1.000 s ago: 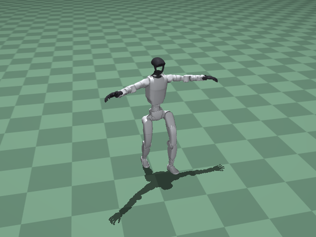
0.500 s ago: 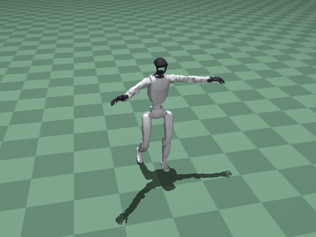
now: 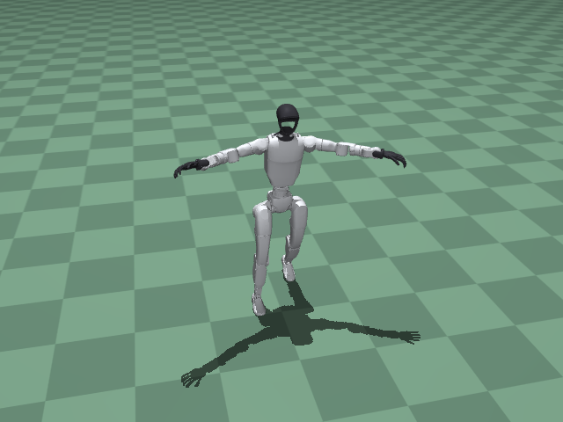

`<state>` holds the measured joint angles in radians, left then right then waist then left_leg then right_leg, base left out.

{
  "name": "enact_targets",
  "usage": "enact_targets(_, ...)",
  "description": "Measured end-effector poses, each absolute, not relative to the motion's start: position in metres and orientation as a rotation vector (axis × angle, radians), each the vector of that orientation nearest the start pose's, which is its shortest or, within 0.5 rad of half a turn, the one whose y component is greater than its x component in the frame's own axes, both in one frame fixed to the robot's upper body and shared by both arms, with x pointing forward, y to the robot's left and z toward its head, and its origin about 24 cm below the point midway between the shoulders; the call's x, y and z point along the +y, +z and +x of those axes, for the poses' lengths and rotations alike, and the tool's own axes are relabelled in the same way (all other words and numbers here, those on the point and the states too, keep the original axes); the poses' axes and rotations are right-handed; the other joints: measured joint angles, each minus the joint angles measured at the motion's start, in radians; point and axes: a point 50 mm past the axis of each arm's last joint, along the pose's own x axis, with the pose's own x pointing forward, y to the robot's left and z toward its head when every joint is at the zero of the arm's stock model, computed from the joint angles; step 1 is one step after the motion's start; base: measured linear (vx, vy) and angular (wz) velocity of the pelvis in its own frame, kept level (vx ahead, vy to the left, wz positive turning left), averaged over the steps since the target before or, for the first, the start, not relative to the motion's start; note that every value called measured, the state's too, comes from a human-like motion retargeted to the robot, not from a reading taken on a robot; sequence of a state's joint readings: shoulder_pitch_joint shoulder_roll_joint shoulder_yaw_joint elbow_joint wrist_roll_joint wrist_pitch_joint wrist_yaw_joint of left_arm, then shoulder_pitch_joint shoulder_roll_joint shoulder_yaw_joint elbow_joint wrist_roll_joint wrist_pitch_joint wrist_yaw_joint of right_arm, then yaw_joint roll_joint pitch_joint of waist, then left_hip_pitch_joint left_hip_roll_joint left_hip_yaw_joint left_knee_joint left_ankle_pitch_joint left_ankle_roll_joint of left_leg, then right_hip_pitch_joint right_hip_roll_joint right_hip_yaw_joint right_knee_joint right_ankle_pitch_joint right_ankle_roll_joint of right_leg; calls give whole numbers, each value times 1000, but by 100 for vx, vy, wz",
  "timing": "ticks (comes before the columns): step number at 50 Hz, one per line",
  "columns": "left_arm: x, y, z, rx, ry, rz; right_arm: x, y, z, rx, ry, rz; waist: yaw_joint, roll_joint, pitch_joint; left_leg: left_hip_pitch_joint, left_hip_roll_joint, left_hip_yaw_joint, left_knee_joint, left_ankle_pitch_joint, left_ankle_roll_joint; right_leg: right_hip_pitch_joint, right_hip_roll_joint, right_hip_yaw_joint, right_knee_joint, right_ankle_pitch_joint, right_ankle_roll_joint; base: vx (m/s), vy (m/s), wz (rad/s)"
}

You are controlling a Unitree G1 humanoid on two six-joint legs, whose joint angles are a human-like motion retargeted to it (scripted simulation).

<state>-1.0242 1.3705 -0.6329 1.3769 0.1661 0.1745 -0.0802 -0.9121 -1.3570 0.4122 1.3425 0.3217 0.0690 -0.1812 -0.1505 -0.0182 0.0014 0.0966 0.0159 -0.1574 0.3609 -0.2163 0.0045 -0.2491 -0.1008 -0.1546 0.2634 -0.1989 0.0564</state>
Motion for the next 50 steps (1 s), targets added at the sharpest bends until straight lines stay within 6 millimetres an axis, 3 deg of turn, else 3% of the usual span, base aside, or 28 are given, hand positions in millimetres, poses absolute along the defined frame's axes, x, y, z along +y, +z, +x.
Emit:
enact_targets(3, 506, 294, 209, 738, 988, 1279, -517, 306, 180, 199, -1232, -800, 34, 67, 70, 20, 68, 46, -84, -321, 6, -122, 1, -34, 465, -205, -15, -130, 35, -19)
enact_targets(5, 497, 312, 220, 718, 1012, 1310, -522, 333, 154, 156, -1312, -788, 43, 51, 127, -41, 31, 100, -25, -512, 84, -173, -78, -42, 766, -324, -23, -126, 32, 48)
enact_targets(7, 488, 318, 232, 748, 993, 1327, -526, 342, 135, 154, -1376, -766, 49, 12, 178, -177, -33, 134, 171, -610, 164, -159, -137, -18, 940, -409, -48, -116, 27, 33)
enact_targets(8, 484, 315, 238, 768, 974, 1327, -528, 342, 131, 160, -1397, -759, 56, -4, 197, -251, -53, 164, 265, -623, 165, -140, -148, -4, 993, -438, -64, -104, 27, -32)
enact_targets(10, 479, 295, 250, 820, 910, 1314, -528, 331, 139, 187, -1388, -763, 76, -27, 211, -338, -64, 247, 326, -596, 129, -77, -145, 19, 1028, -450, -85, -91, 25, -117)
enact_targets(14, 476, 185, 255, 968, 676, 1241, -511, 284, 197, 253, -1180, -882, 114, -39, 136, -308, -55, 432, 20, -412, 87, 100, -123, 10, 785, -345, -47, -74, 14, -249)
enact_targets(17, 469, 102, 231, 1055, 545, 1134, -485, 250, 237, 237, -997, -1016, 155, -12, 63, -274, 4, 626, -205, -257, 46, 213, -100, -40, 476, -205, 18, -69, -10, -377)
enact_targets(20, 469, 54, 194, 1121, 560, 966, -453, 230, 267, 170, -826, -1116, 210, -18, 33, -279, 88, 850, -241, -206, 8, 281, -140, -143, 235, -70, 74, -68, -37, -452)
enact_targets(22, 478, 39, 158, 1170, 656, 844, -431, 224, 281, 120, -717, -1154, 237, -63, 45, -329, 158, 854, -49, -263, 42, 317, -218, -222, 134, -23, 90, -62, -58, -466)
enact_targets(24, 492, 40, 122, 1212, 767, 767, -415, 226, 290, 64, -648, -1160, 250, -107, 80, -438, 240, 717, 311, -361, 82, 341, -266, -219, 72, -92, 115, -54, -69, -429)
enact_targets(27, 509, 52, 81, 1272, 888, 752, -407, 240, 291, -33, -663, -1123, 258, -111, 171, -555, 305, 474, 769, -477, 117, 329, -223, -40, 80, -337, 117, -39, -66, -371)
enact_targets(30, 512, 51, 58, 1362, 903, 773, -413, 244, 284, -88, -757, -1039, 240, -84, 247, -569, 260, 338, 955, -532, 162, 233, -135, 147, 244, -467, 33, -17, -48, -294)
enact_targets(33, 500, 28, 56, 1390, 858, 736, -421, 215, 276, -20, -786, -935, 174, -69, 202, -552, 127, 325, 858, -511, 196, 192, -79, 256, 210, -362, 58, 8, -22, -205)
enact_targets(35, 489, 10, 60, 1389, 797, 693, -423, 186, 272, 73, -749, -885, 143, -64, 142, -501, 20, 341, 645, -460, 195, 207, -61, 343, 89, -215, 92, 20, -6, -231)
enact_targets(38, 481, -2, 61, 1366, 761, 625, -419, 153, 274, 188, -666, -853, 184, -37, 83, -364, -106, 275, 169, -304, 159, 215, -22, 449, -56, 34, 130, 19, -1, -377)
enact_targets(40, 485, 4, 55, 1343, 809, 597, -416, 145, 280, 229, -634, -853, 257, 5, 77, -287, -133, 148, -79, -139, 125, 203, -12, 304, -71, 128, 104, 18, 1, -508)
enact_targets(43, 511, 43, 40, 1288, 951, 624, -411, 152, 297, 243, -625, -871, 359, 58, 92, -242, -97, 38, -191, 94, 57, 209, -28, 16, 39, 73, 17, 15, 3, -509)
enact_targets(45, 531, 87, 24, 1240, 1052, 669, -407, 167, 314, 249, -629, -886, 397, 64, 115, -219, -55, 124, -150, 59, 55, 178, -21, 61, 226, -11, -10, 8, 6, -438)
enact_targets(47, 547, 137, 12, 1193, 1141, 719, -408, 190, 325, 259, -671, -888, 415, 43, 136, -232, -29, 267, -34, -91, 100, 84, -22, 158, 536, -133, -10, -1, 8, -359)
enact_targets(50, 557, 205, 8, 1125, 1249, 796, -422, 226, 322, 280, -813, -862, 409, -3, 144, -336, -15, 414, 189, -231, 168, -40, -108, 174, 962, -306, -57, -11, 10, -233)
